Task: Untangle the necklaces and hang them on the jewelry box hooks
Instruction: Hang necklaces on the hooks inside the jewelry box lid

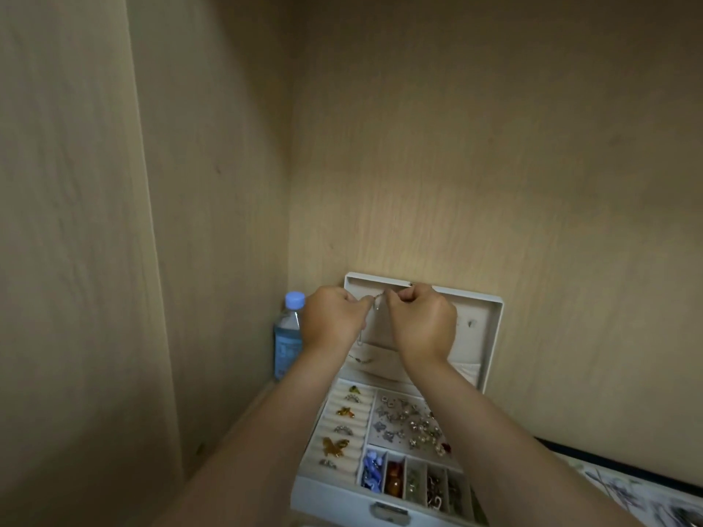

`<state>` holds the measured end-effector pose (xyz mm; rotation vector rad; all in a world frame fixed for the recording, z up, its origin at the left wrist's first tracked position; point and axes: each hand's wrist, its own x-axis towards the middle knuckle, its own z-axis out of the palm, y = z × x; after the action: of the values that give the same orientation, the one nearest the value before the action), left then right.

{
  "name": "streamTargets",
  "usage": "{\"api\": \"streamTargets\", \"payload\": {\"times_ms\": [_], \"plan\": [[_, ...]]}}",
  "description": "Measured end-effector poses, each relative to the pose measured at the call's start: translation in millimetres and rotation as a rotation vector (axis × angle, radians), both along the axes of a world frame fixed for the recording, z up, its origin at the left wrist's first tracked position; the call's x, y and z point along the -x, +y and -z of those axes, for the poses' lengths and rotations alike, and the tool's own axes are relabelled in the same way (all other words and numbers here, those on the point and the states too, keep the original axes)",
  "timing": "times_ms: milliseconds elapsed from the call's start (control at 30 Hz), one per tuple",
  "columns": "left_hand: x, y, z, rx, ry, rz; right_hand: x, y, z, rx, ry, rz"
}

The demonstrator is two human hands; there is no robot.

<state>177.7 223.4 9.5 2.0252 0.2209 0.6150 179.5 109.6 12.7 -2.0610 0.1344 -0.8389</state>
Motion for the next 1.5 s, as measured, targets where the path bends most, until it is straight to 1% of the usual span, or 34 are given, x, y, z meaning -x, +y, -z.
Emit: {"api": "streamTargets", "payload": {"times_ms": [133,233,300,367,467,533,633,667,700,767,833,933,1000,1067,1133,1200,1300,1367,1433,1500], "plan": [[-0.3,-3.2,8.4,-0.009,0.042,-0.011,0.9,-2.5,6.4,0.020,0.074,-0.011],[0.9,-1.9,12.6,0.010,0.056,-0.041,0.7,-2.2,11.5,0.024,0.142,-0.063],[3.1,-0.7,14.9,0.042,0.054,-0.021,1.5,-3.3,14.8,0.047,0.192,-0.108],[5.7,1.1,18.6,0.088,0.069,0.041,3.5,-6.1,18.0,0.072,0.234,-0.164],[12.5,2.7,24.6,0.230,0.091,0.213,10.2,-9.0,21.6,0.092,0.296,-0.283],[18.0,3.3,27.9,0.277,0.076,0.300,18.3,-7.7,21.5,-0.004,0.352,-0.418],[25.7,5.4,35.7,0.269,0.034,0.364,32.7,-6.9,14.7,-0.321,0.463,-0.633],[28.3,6.5,37.3,0.247,0.017,0.385,36.7,-7.3,12.3,-0.386,0.498,-0.683],[30.7,8.0,38.1,0.222,0.000,0.413,39.1,-8.3,11.2,-0.401,0.527,-0.710],[34.8,11.3,37.3,0.171,-0.007,0.482,39.5,-11.0,10.5,-0.367,0.568,-0.731],[37.8,15.9,36.4,0.137,0.013,0.507,38.0,-13.9,10.0,-0.331,0.599,-0.747],[35.8,21.8,39.2,0.124,0.005,0.432,36.1,-17.6,9.8,-0.247,0.616,-0.724],[36.0,21.7,40.0,0.144,0.063,0.430,34.2,-20.2,11.2,-0.154,0.589,-0.692],[37.4,19.2,39.9,0.121,0.156,0.490,32.4,-22.0,9.3,-0.105,0.545,-0.657],[41.1,14.0,38.8,0.086,0.212,0.568,32.4,-23.7,3.0,-0.086,0.486,-0.632],[47.0,6.3,36.8,0.114,0.226,0.632,31.8,-24.6,-3.0,-0.067,0.439,-0.619],[50.2,0.4,37.5,0.168,0.283,0.651,31.3,-24.6,-8.0,-0.106,0.397,-0.620],[48.3,1.3,41.7,0.152,0.298,0.649,31.2,-25.6,-8.9,-0.098,0.382,-0.608],[46.9,4.1,44.0,0.121,0.291,0.632,31.1,-28.6,-7.4,-0.064,0.415,-0.570],[45.5,6.6,43.4,0.091,0.274,0.613,30.4,-32.9,-1.1,0.094,0.517,-0.520]]}}
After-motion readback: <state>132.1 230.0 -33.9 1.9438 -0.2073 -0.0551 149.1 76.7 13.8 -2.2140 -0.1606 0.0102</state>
